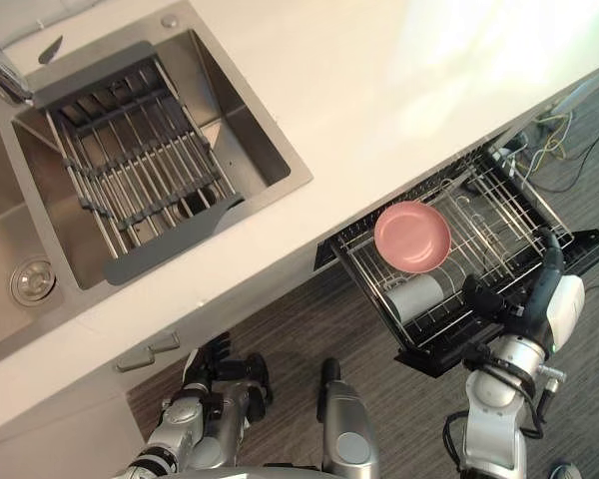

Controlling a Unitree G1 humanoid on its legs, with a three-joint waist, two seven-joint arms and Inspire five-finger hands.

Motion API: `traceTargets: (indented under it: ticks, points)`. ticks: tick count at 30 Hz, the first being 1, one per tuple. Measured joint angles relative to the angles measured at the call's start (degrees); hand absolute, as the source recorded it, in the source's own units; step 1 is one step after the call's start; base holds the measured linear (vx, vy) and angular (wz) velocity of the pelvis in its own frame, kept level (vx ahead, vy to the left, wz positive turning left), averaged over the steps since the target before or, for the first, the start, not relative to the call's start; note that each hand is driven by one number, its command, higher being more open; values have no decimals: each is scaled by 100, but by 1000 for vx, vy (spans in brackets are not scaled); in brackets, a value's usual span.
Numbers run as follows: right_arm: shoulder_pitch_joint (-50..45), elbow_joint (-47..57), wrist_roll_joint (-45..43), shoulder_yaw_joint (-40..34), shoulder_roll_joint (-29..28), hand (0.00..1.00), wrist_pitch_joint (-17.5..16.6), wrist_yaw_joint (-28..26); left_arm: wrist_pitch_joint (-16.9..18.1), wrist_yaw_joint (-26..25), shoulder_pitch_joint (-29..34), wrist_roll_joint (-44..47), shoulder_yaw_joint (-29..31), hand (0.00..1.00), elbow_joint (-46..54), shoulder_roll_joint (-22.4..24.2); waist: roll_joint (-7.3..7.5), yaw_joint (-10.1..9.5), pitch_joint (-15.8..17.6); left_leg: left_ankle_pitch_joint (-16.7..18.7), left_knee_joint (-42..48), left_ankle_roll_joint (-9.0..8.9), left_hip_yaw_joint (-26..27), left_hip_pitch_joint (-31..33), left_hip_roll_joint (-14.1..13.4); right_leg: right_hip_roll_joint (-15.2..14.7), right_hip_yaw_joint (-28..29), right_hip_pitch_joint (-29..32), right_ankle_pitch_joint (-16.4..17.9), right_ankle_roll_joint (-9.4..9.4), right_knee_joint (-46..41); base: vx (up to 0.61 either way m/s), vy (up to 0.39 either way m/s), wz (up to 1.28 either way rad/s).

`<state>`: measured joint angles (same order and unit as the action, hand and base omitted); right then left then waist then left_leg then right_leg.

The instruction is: Walk over to the sink, pick up the cup, carry it to the dishwasher, place the cup inside the dishwasher, then close the dishwasher door

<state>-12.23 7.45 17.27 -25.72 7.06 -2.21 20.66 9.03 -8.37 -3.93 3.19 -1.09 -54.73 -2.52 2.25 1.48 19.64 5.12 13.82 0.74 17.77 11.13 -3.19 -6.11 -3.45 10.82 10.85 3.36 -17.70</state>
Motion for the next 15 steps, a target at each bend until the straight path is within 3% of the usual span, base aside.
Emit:
traceTargets:
  ticks: [10,15]
  points:
    - [-659,46,-1705,-1084,-1010,90,-374,-110,-88,104,413,-113,394,90,-87,100,-10,127,-664,175,-177,-52,71,-509,17,22,29,-612,-26,24,469,53,14,-4]
    - [-689,-527,-2573,-1279,-1160,90,-428,-121,-115,121,545,-115,596,90,-84,203,-43,180,-857,289,-156,-58,255,-714,-2,33,187,-734,-20,35,485,19,30,-20]
